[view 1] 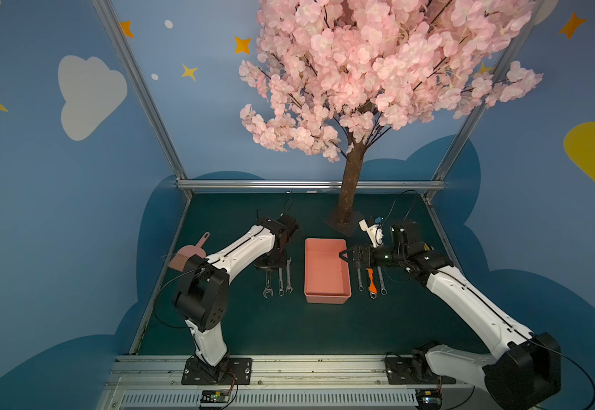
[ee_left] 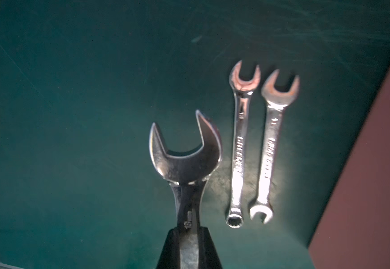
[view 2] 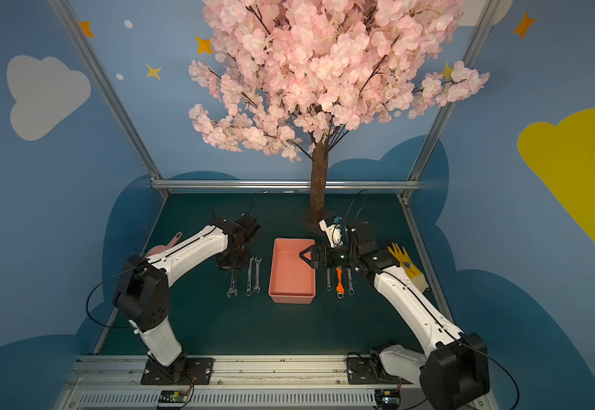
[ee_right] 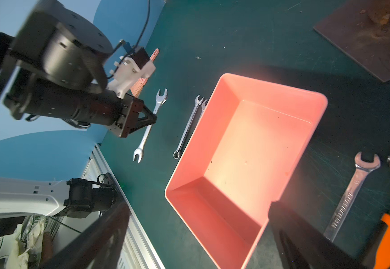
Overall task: Take out the wrench from the storage box
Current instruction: Place the wrench at the center of the board.
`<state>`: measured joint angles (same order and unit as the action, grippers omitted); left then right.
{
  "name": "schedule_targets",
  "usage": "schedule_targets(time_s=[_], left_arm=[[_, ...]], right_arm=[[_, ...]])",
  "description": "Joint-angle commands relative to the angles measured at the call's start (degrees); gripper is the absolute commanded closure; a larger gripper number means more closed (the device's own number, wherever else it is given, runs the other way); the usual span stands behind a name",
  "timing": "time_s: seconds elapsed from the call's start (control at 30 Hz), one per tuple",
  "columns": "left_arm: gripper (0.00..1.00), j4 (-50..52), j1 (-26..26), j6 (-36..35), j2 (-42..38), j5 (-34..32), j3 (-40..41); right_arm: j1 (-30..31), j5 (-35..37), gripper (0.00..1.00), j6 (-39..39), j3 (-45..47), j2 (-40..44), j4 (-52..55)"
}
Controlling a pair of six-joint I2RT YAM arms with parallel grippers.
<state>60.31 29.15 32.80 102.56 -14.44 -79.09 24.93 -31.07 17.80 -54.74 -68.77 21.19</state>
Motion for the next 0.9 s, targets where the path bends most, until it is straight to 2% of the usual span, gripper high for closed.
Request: schedule_targets(time_s=[0.0,0.27,0.87], left_arm=[[0.98,-9.0,-0.7,-0.9,1.2,1.6,1.4],[0.97,-14.3,-1.6,-0.6,6.8,3.6,2.8],[0.97,-12.2,-2.1,-2.4,12.1,1.2,1.3]], right_arm=[[1.3,1.8,0.01,0.4,-2.4,-0.8,-0.9],[3.0,3.8,0.02,0.8,-4.0,-3.0,-0.4],[3.5,4.5,0.02,0.7,-5.0,-5.3,-0.2]])
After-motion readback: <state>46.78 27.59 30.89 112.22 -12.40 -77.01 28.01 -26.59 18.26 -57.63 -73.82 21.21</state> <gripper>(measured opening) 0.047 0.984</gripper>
